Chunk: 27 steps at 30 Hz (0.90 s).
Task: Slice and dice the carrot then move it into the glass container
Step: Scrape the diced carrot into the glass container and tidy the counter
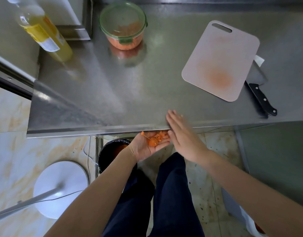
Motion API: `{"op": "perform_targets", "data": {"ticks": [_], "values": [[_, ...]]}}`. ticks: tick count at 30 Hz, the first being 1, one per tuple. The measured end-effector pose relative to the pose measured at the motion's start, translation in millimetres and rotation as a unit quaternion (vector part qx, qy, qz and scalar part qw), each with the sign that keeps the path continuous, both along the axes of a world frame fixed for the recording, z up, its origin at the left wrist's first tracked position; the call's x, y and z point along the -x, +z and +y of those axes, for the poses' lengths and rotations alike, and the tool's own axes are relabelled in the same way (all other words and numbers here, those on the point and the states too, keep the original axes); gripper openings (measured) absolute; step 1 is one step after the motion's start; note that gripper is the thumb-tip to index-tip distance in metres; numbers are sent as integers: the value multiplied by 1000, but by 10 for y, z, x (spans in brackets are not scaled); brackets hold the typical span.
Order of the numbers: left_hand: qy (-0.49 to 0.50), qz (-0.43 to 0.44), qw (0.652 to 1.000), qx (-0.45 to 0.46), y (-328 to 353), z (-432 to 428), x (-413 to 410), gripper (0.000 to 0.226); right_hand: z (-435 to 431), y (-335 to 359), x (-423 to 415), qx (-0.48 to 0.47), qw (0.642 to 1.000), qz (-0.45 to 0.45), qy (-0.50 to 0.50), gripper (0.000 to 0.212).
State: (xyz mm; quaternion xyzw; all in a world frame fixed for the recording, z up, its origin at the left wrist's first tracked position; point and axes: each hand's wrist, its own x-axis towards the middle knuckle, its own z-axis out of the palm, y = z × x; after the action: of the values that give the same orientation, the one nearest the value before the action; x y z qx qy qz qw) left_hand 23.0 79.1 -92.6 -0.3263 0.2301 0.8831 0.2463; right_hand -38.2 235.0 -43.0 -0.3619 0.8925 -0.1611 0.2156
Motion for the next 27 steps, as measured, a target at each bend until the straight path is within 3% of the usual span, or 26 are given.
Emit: {"op": "perform_targets", "data": {"ticks": [3, 7, 10, 12, 14, 16, 20, 22, 27], "values": [[14, -6, 1000, 27, -51, -35, -37, 49, -114, -26, -216, 21, 995, -22, 97, 53], [14, -28, 998, 54, -65, -95, -80, 37, -141, 35, -217, 101, 982, -38, 153, 43], [23, -25, 999, 30, -70, -134, -96, 48, -189, 100, -51, 121, 988, 9, 97, 45], [19, -31, 999, 16, -70, -154, -97, 50, -254, 114, 64, 104, 994, -19, 1, 46], [12, -34, 999, 19, -52, -168, -99, 46, -296, 58, 76, 61, 997, -35, -25, 49], [20, -36, 999, 29, -56, -179, -115, 42, -309, 20, -56, 39, 998, -30, 42, 51], [5, -43, 998, 42, -95, -218, -128, 41, -194, -36, -363, 103, 981, -55, 157, 48], [9, -51, 998, 34, -76, -213, -119, 41, -86, -55, -359, 120, 984, -32, 126, 45], [31, -74, 997, -13, -26, -141, -75, 37, 211, -102, -51, 102, 990, 59, -80, 52]]}}
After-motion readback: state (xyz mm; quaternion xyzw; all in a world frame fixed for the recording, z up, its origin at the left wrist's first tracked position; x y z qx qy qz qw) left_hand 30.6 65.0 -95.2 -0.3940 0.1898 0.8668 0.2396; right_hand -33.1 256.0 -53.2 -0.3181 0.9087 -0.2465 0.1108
